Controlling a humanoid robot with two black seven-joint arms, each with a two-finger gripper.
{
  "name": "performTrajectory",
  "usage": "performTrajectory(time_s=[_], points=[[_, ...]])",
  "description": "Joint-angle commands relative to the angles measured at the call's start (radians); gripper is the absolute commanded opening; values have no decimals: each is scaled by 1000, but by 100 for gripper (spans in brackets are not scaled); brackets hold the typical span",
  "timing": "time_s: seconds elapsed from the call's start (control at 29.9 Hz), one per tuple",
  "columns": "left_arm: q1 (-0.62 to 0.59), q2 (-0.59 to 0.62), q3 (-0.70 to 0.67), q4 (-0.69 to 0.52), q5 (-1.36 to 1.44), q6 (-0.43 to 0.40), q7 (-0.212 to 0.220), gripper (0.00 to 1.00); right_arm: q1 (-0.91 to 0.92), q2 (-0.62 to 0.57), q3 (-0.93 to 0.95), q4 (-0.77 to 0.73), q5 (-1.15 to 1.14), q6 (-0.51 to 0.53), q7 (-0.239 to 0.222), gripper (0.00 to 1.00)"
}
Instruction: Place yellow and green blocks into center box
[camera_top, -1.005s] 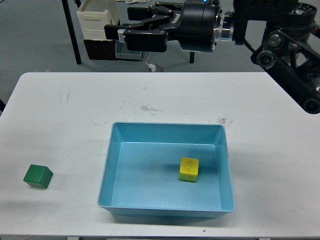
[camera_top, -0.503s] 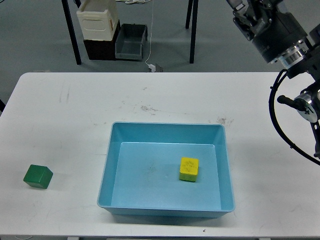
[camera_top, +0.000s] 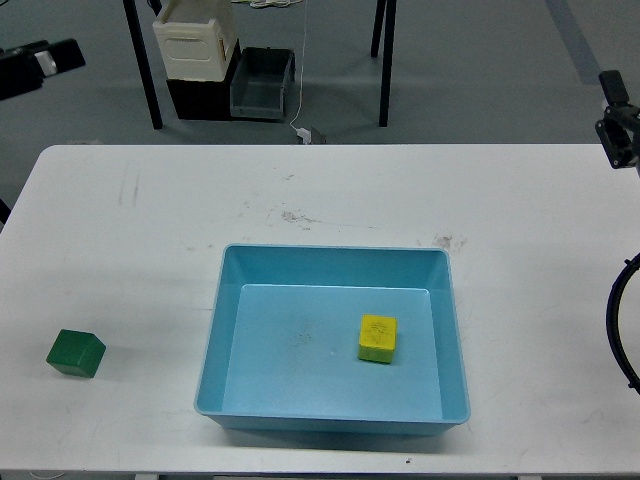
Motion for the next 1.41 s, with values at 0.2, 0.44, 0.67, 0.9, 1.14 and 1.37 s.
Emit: performTrajectory(time_s=[0.2, 0.44, 0.67, 0.9, 1.14, 1.37], points=[[-50, 33, 358, -49, 465, 0, 0, 95, -154, 15, 84, 10, 44, -43, 5, 97], [-47, 35, 452, -5, 502, 0, 0, 96, -177, 29, 87, 8, 71, -51, 6, 97], [-43, 41, 573, 40, 502, 0, 0, 98, -185, 29, 90, 6, 76, -63, 6, 97], [-41, 71, 641, 107, 502, 0, 0, 98, -185, 35, 89, 5, 76, -65, 6, 97], [-44, 64, 705, 190, 499, 0, 0, 99, -194, 44, 87, 5, 76, -65, 6, 97], [-44, 27, 711, 219, 481, 0, 0, 99, -194, 44, 89, 5, 76, -66, 6, 97]])
